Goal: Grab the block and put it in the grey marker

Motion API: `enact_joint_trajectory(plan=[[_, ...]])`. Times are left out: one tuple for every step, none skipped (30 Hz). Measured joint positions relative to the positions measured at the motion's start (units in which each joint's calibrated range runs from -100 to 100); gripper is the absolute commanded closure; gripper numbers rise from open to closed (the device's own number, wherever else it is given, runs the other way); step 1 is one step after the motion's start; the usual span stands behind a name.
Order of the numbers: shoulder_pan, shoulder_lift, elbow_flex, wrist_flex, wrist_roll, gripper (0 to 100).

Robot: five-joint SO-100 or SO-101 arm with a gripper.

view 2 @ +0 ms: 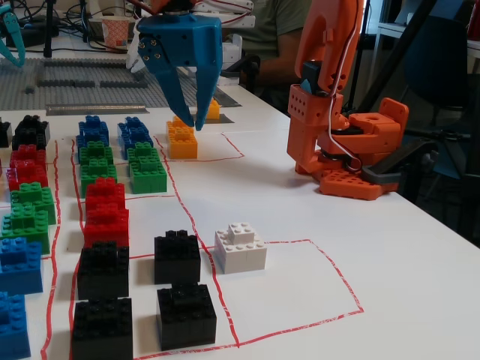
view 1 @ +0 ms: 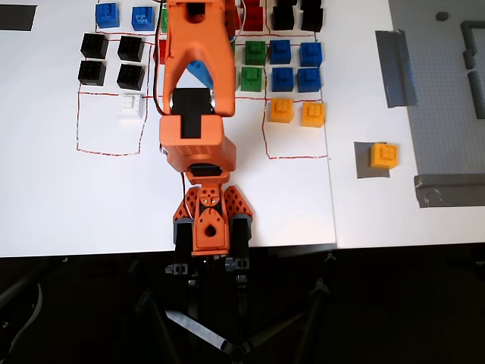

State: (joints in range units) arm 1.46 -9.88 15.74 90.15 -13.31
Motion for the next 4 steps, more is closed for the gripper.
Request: enact_joint_trajectory(plan=[[0.0,0.0,0.0,0.0,0.0,98],[0.1,0.0,0.0,0.0,0.0,98],[0.1,0.0,0.0,0.0,0.0,98],[0.1,0.0,0.0,0.0,0.0,98]])
